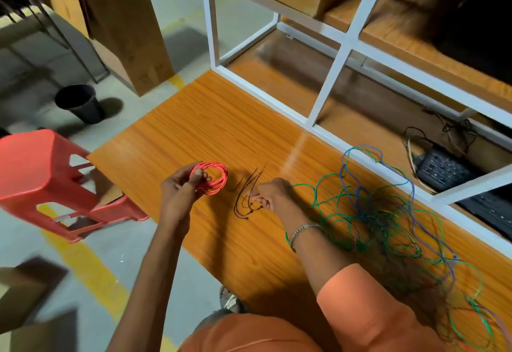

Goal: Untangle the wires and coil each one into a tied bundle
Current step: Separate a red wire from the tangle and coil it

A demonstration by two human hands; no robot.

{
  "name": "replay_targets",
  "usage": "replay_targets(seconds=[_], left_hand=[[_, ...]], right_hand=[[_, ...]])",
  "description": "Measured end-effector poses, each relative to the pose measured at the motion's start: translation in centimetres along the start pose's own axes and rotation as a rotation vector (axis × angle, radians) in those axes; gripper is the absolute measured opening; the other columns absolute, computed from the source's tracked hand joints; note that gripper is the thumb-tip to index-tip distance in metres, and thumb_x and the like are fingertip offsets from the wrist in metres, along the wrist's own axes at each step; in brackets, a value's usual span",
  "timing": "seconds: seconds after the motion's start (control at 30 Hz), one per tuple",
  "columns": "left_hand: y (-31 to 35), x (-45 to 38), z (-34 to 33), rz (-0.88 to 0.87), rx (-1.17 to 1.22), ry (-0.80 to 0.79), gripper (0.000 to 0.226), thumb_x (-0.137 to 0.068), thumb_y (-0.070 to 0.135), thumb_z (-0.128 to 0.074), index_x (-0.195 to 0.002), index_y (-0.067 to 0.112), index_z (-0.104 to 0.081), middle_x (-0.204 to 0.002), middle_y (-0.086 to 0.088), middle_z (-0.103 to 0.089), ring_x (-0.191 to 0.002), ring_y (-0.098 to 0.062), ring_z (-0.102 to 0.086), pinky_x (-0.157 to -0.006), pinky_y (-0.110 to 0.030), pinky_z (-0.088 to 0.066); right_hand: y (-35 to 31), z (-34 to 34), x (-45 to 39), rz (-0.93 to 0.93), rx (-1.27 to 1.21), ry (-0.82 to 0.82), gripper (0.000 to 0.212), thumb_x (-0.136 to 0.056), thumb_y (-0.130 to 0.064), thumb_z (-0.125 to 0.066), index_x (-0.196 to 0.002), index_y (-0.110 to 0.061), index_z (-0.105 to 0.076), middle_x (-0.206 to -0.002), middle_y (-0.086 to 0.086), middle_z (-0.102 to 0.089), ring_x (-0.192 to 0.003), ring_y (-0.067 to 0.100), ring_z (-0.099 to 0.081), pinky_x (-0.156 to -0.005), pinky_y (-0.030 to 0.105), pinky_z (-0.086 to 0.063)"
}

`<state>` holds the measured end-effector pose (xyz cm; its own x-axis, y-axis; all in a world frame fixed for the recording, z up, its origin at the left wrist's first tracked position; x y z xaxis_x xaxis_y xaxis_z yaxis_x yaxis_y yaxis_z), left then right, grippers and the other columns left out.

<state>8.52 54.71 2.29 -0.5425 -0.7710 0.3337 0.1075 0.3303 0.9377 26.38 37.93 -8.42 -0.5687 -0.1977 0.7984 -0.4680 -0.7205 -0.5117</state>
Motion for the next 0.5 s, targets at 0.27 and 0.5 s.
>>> replay_targets(seconds=[0.27,0.5], left_hand=[[0.2,-1.4,0.6,-0.013,0.031,0.028,0.023,-0.104,0.017,-0.063,-0.123,0.008,-0.072,-0.084,0.002,-0.071,-0.08,-0.009,-0.069,-0.076,-0.03,-0.056],[0.3,-1.3,0.0,-0.021,0.027,0.017,0.024,-0.104,0.017,-0.063,-0.123,0.006,-0.071,-0.087,0.0,-0.071,-0.082,-0.012,-0.068,-0.075,-0.028,-0.056]], right_hand=[[0.5,0.1,-1.2,-0.064,-0.111,-0.071,0.008,-0.092,-0.006,-0.073,-0.089,0.001,-0.075,-0.111,0.021,-0.075,-0.053,0.009,-0.053,-0.04,0.016,-0.036],[-0.3,0.7,-1.4,-0.013,-0.275,0.025,0.015,-0.091,0.001,-0.069,-0.077,0.004,-0.069,-0.038,0.003,-0.051,-0.028,0.011,-0.039,-0.036,0.016,-0.028]])
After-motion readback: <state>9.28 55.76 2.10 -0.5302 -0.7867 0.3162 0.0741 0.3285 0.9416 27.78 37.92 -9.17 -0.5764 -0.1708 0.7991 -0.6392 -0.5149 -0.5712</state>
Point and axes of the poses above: each hand's wrist, its own x-axis away from the middle knuckle, its own z-axis out of the back of the hand, y = z × x, the point moved 8 cm from there along -x, towards the middle knuckle
